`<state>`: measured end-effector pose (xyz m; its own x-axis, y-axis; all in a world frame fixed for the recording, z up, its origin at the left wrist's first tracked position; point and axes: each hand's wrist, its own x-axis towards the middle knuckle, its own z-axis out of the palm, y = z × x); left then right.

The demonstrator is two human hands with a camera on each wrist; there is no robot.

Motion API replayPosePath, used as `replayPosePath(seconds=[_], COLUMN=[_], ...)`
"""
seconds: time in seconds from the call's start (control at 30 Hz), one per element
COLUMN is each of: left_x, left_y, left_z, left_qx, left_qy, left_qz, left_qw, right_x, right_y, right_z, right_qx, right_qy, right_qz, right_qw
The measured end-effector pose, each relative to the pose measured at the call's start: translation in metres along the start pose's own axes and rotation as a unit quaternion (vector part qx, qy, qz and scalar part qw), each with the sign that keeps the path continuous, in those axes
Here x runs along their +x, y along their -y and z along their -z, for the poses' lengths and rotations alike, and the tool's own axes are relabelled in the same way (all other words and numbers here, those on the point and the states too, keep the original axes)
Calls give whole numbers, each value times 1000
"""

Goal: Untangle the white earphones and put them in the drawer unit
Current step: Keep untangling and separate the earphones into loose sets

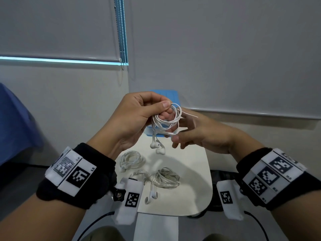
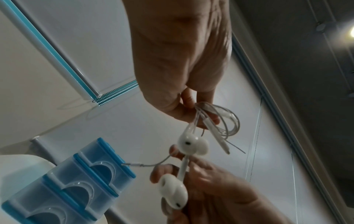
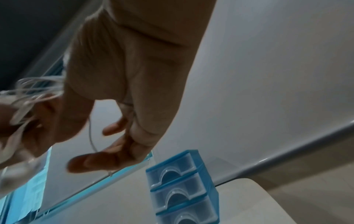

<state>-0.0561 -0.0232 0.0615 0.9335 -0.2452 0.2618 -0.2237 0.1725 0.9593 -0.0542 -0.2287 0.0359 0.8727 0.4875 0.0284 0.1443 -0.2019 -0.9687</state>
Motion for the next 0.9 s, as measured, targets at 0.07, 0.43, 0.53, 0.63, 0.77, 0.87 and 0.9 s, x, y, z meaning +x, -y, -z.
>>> replayPosePath(seconds=[0.07,0.43,0.53,0.63,0.77,0.87,0.9], left_x=[1,2,5,6,9,9,9], left_y=[1,17,20,24,30,32,33], left_z=[1,-1,2,6,8,6,6], left_qx=[-1,46,125,194,239,257,266], left_qy=[1,9,-14,-39,-56,-63,-66], left_qz=[0,-44,-98,-135,-165,-191,-203], left_qw=[1000,998,987,971,955,945,940], right_x=[4,17,16,15,12,7,5], right_y=[-4,5,11,13,13,18,21], right_z=[-7,-22,-22,-18,-17,-18,-19], right_qx=[-35,86,227,289,329,379,390], right_qy=[-19,-143,-150,-162,-161,-97,-82], right_qz=[17,94,46,15,-27,-48,-52], right_qw=[999,982,961,943,930,919,916])
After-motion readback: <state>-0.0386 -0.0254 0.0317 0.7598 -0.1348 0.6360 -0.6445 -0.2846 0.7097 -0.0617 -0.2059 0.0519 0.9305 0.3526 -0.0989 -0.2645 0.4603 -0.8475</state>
